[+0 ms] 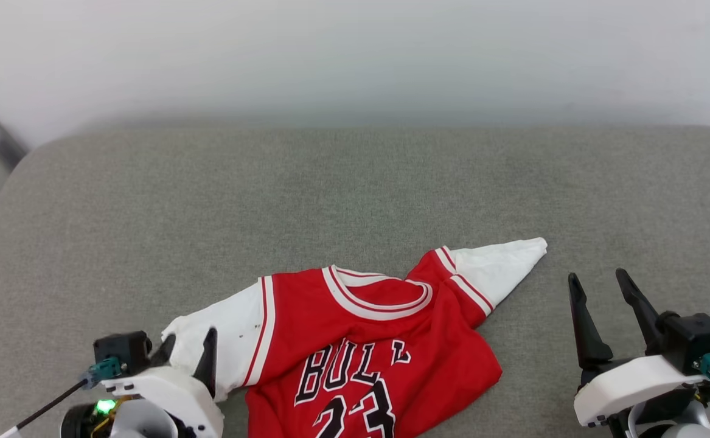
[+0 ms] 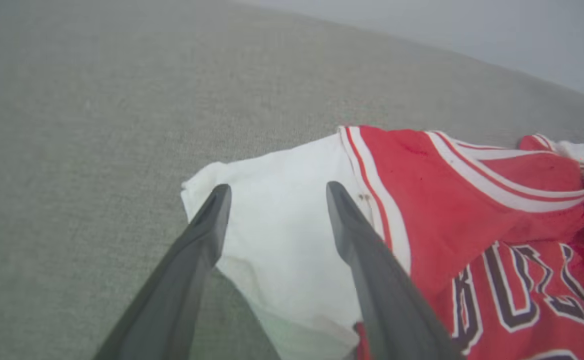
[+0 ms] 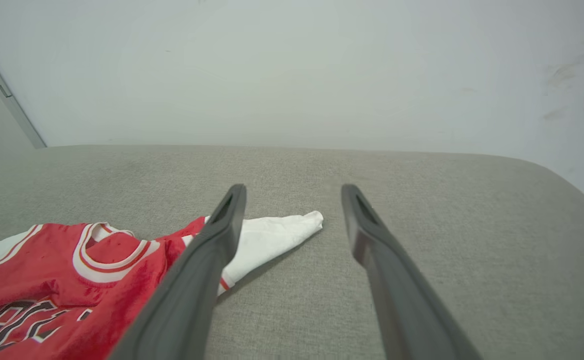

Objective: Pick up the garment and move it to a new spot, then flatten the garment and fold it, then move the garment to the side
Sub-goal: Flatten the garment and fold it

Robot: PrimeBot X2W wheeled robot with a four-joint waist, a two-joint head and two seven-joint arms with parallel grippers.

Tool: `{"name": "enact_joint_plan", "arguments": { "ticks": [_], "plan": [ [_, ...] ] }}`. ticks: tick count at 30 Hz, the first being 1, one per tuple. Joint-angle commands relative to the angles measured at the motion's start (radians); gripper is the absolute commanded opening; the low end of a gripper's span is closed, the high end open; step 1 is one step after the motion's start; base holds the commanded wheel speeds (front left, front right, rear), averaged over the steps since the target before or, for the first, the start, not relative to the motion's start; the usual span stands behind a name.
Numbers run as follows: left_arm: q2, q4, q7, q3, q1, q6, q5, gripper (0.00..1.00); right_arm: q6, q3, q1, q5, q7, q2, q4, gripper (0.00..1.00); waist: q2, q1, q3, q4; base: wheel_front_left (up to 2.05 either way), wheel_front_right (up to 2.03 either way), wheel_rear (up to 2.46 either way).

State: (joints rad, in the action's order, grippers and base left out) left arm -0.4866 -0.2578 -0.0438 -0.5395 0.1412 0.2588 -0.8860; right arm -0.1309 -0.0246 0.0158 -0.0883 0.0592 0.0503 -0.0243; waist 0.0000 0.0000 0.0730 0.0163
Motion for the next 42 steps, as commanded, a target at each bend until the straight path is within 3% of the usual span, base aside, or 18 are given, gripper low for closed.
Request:
{"name": "enact_joint_plan", "arguments": {
  "ticks": [1, 8, 16, 24, 28, 36, 42],
  "plan": [
    [0.009, 0.003, -0.068, 0.008, 0.016, -0.004, 0.03, 1.0, 0.0, -0.005, -0.018, 0.001, -0.007, 0.0, 0.006, 1.0, 0.0, 0.0, -0.029, -0.003, 0.0, 0.0, 0.0],
    [0.019, 0.05, -0.21, 0.041, 0.031, -0.001, 0.135, 1.0, 0.0, -0.013, -0.053, -0.002, -0.03, 0.0, 0.022, 1.0, 0.0, 0.0, -0.075, -0.013, 0.0, 0.0, 0.0],
    [0.052, 0.176, -0.223, 0.089, -0.014, 0.012, 0.261, 1.0, 0.0, -0.084, -0.051, -0.018, -0.054, 0.0, -0.015, 1.0, 0.0, 0.0, -0.073, -0.004, 0.0, 0.0, 0.0],
    [0.093, 0.248, -0.221, 0.108, 0.01, -0.009, 0.323, 1.0, 0.0, -0.168, 0.073, -0.022, -0.116, 0.015, -0.109, 1.0, 0.0, 0.0, 0.02, 0.045, 0.0, 0.0, 0.0],
    [0.12, 0.274, -0.221, 0.122, 0.034, -0.025, 0.353, 1.0, 0.0, -0.178, 0.191, -0.086, -0.253, 0.047, -0.19, 1.0, 0.0, 0.0, 0.091, 0.077, 0.0, 0.0, 0.0],
    [0.176, 0.278, -0.221, 0.165, 0.078, -0.069, 0.4, 1.0, 0.0, -0.097, 0.384, -0.203, -0.654, 0.132, -0.275, 1.0, 0.0, 0.0, 0.2, 0.128, 0.0, 0.0, 0.0],
    [0.217, 0.255, -0.221, 0.198, 0.091, -0.108, 0.429, 1.0, 0.0, -0.077, 0.443, -0.237, -0.844, 0.151, -0.329, 1.0, 0.0, 0.0, 0.237, 0.156, 0.0, 0.0, 0.0]
  ]
}}
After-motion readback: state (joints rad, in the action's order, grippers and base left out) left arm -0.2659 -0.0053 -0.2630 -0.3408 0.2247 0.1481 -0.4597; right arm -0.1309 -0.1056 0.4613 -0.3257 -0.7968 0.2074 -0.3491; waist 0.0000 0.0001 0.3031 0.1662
